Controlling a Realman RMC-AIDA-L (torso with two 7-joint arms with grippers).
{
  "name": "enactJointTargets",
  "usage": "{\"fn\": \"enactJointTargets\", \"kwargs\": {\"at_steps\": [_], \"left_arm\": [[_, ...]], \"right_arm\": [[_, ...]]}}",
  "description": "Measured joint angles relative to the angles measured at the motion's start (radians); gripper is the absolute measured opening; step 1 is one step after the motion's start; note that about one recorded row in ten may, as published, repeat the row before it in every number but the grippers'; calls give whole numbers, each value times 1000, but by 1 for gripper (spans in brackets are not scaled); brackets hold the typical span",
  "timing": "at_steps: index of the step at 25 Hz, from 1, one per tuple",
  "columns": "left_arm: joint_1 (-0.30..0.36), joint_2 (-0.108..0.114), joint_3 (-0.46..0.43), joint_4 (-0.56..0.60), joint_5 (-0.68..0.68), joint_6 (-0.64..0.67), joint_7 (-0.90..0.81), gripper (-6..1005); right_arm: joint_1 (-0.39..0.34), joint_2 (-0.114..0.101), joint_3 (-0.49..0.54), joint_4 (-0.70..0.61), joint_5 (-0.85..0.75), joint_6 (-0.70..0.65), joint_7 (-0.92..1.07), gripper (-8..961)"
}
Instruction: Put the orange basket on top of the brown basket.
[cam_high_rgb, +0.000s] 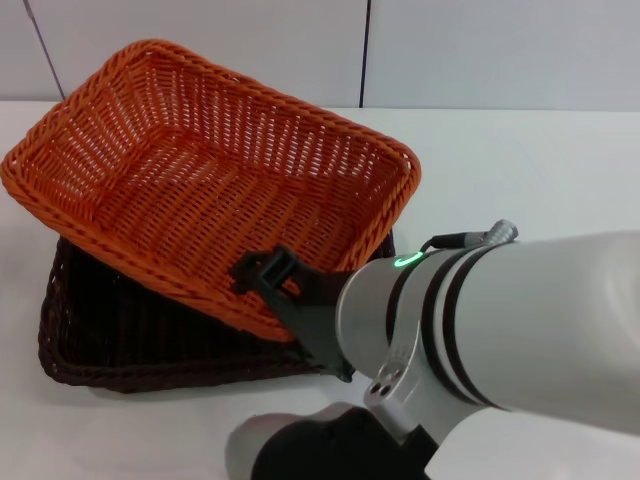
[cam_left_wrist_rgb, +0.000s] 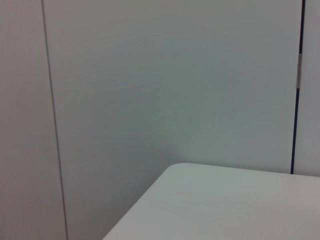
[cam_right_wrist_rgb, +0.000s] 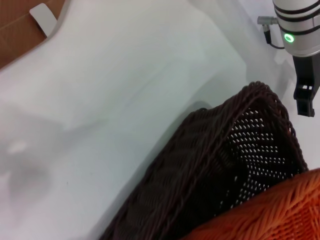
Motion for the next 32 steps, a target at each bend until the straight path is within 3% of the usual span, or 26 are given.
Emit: {"fn": "enactJointTargets", "kwargs": {"at_steps": [19, 28, 32], "left_arm": [[0, -3, -4, 0, -1, -1, 0, 818], [0, -5, -4, -1, -1, -2, 0, 818], [2, -5, -3, 0, -1, -2, 0, 818]], "right_arm": [[0, 6, -88, -1, 2, 2, 7, 726], [-4, 2, 3, -18, 1, -105, 2, 726], [-17, -2, 101, -17, 0, -179, -11, 726]]}}
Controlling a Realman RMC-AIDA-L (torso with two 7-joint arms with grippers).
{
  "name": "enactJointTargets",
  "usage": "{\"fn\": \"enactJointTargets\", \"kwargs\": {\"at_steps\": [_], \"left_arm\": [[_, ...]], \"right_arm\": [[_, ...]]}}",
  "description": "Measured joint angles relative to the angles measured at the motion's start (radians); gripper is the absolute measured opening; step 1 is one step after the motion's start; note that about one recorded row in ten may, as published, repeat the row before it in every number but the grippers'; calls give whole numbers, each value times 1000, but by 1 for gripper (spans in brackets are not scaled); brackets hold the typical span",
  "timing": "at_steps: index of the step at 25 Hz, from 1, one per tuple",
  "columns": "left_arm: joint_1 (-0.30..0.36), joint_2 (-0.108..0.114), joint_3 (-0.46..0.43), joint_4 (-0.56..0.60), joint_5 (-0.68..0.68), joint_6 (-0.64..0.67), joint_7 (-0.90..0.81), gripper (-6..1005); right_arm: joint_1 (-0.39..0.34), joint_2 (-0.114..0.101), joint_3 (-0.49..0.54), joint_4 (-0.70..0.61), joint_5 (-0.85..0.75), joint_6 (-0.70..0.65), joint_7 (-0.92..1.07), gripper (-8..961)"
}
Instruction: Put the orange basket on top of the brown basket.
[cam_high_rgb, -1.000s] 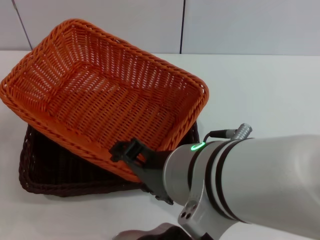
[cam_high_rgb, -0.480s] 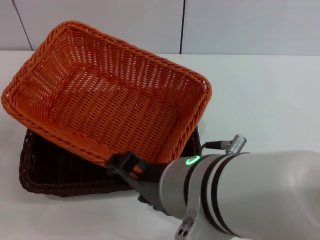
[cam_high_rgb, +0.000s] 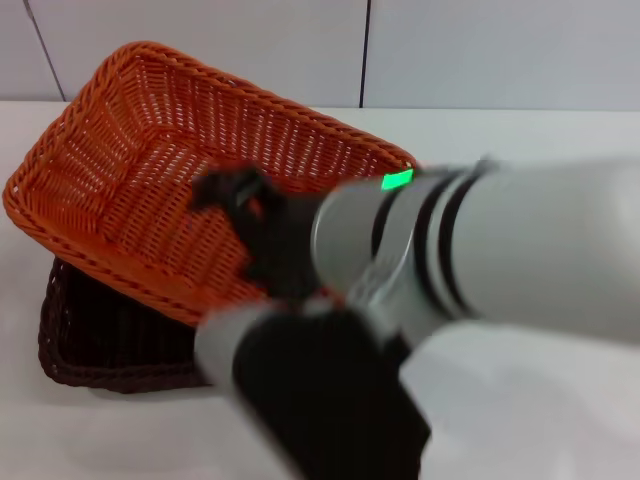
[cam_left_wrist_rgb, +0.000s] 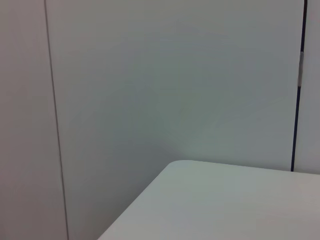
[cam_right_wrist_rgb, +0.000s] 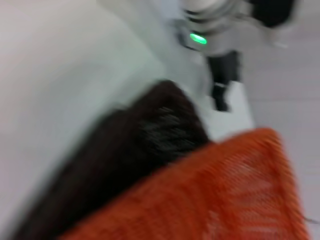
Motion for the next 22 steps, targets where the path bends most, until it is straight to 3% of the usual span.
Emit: {"fn": "enactJointTargets", "kwargs": {"at_steps": [6, 9, 12, 13, 18, 19, 22], "left_arm": [[7, 0, -1, -8, 0, 1, 0, 818], [9, 0, -3, -8, 0, 6, 0, 818], [10, 2, -3, -8, 0, 11, 0, 818], [10, 2, -3, -8, 0, 11, 0, 818], [10, 3, -15, -9, 0, 12, 0, 818], [10, 3, -15, -9, 0, 12, 0, 818], [12, 3, -15, -12, 0, 29, 0, 818]], "right_arm": [[-67, 1, 218, 7, 0, -127, -46, 726], [-102, 3, 274, 7, 1, -174, -49, 726], [-184, 8, 330, 2, 3, -274, -44, 726], [-248, 10, 348, -3, 5, -363, -20, 726], [-429, 10, 367, 3, 7, -632, 72, 726], [-429, 10, 367, 3, 7, -632, 72, 726], [-524, 8, 371, -42, 7, -846, 150, 726]]}}
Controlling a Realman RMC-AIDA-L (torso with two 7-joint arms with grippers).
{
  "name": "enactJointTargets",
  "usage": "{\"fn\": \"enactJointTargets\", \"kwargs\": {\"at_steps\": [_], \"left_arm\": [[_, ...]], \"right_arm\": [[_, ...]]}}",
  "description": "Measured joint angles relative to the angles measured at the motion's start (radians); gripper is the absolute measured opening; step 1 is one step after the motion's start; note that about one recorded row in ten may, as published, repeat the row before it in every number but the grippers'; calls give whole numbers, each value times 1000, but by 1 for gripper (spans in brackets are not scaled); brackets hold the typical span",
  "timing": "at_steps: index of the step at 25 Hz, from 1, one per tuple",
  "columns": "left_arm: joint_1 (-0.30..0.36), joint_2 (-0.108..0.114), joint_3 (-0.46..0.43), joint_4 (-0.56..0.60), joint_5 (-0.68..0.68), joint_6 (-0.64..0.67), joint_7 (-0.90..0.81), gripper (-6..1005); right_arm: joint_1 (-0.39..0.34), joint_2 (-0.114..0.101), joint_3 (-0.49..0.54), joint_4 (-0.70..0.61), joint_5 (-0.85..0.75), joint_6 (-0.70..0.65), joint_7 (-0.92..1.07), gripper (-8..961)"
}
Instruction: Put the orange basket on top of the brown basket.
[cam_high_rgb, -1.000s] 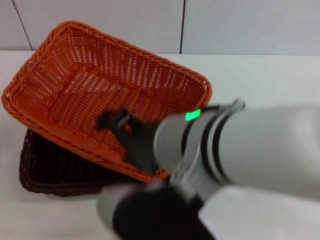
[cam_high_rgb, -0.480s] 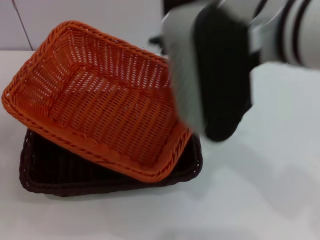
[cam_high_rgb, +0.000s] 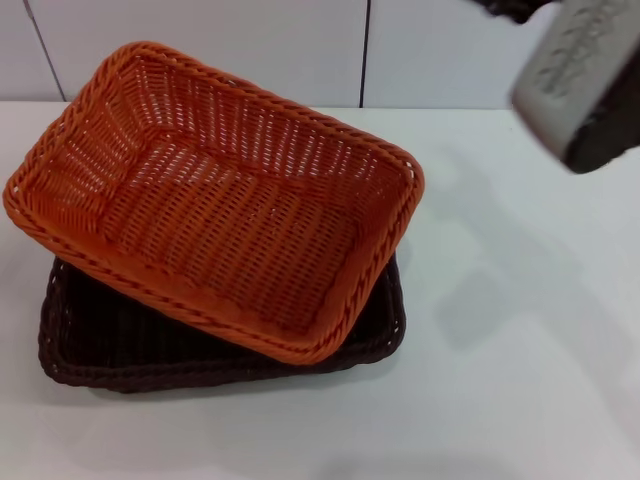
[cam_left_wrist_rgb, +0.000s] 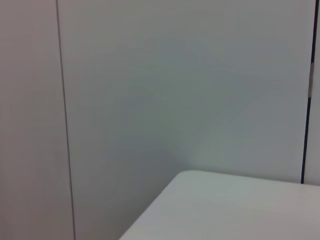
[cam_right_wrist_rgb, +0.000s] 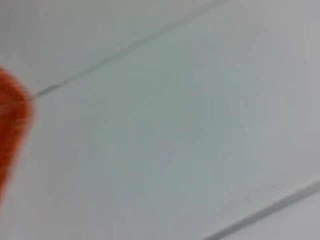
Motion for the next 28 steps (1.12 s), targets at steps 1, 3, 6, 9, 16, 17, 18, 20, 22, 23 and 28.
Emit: {"fn": "enactJointTargets", "kwargs": {"at_steps": [1, 3, 6, 9, 16, 17, 18, 20, 22, 23, 28], "left_arm": [[0, 0, 0, 0, 0, 0, 0, 818], [1, -1, 0, 0, 0, 7, 0, 818], [5, -4, 9, -7, 1, 59, -1, 818], [7, -5, 10, -11, 1, 70, -1, 818], [43, -4, 23, -53, 9, 132, -50, 818], [46, -2, 24, -52, 9, 136, -50, 818], [46, -2, 24, -52, 9, 136, -50, 818], [46, -2, 24, -52, 9, 136, -50, 818], [54, 0, 24, -49, 9, 157, -50, 818], [70, 1, 22, -49, 9, 204, -50, 818], [70, 3, 21, -46, 9, 216, -46, 818]], "right_arm": [[-33, 0, -7, -16, 1, -77, 26, 726], [-147, 2, -49, -67, 6, -314, 119, 726], [-281, 2, -104, -148, 8, -589, 231, 726], [-362, 6, -143, -240, 16, -794, 281, 726], [-299, 4, -390, -961, 607, -1890, 383, 726], [-299, 4, -390, -961, 607, -1890, 383, 726], [-232, 4, -481, -1110, 800, -2087, 496, 726], [-201, 4, -526, -1174, 896, -2166, 554, 726], [-154, 5, -586, -1245, 1071, -2255, 631, 726], [-136, 6, -604, -1263, 1138, -2277, 650, 726], [-67, 6, -671, -1329, 1302, -2268, 669, 726]]}}
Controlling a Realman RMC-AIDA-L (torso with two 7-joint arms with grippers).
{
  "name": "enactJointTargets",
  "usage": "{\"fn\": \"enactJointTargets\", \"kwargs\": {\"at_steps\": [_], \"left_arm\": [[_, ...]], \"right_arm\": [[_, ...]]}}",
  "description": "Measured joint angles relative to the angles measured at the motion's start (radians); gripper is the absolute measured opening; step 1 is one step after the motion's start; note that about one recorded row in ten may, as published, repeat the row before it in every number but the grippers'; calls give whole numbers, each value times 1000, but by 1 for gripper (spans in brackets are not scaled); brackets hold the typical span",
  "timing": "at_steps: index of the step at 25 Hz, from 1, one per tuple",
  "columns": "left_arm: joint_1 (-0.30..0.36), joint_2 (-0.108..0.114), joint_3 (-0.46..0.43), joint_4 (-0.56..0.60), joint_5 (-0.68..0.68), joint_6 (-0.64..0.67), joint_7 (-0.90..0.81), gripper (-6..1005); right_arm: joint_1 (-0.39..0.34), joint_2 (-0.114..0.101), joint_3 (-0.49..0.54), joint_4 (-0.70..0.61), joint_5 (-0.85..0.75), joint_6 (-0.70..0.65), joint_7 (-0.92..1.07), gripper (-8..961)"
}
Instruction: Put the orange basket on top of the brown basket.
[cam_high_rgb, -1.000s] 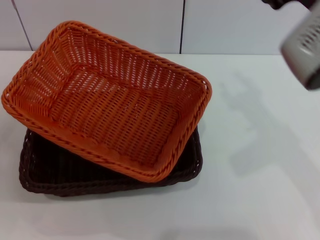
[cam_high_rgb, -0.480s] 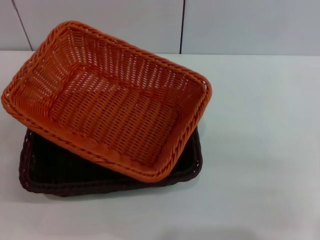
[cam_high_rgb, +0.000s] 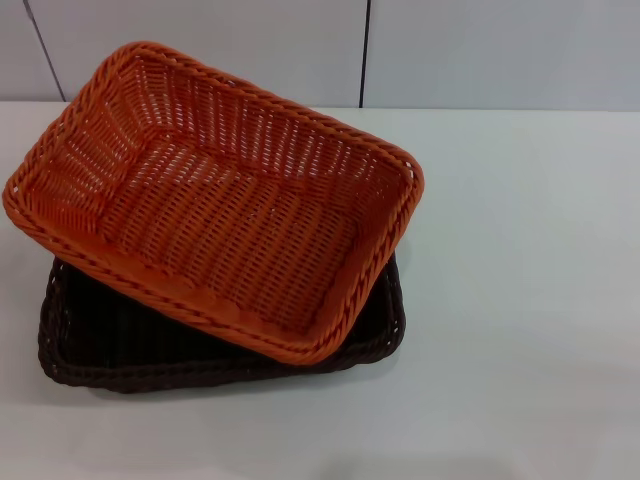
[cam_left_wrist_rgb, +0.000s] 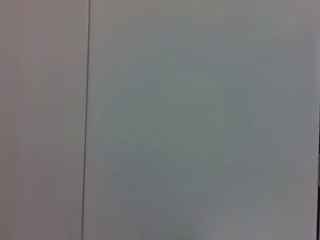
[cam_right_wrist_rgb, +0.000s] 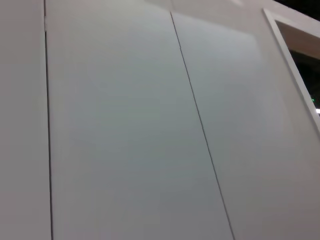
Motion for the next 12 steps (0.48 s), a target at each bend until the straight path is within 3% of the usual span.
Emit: {"fn": "enactJointTargets", "kwargs": {"at_steps": [12], "left_arm": [[-6, 0, -4, -5, 0, 3, 4, 818]], "right_arm": [[28, 3, -15, -62, 96, 16, 63, 726]]}}
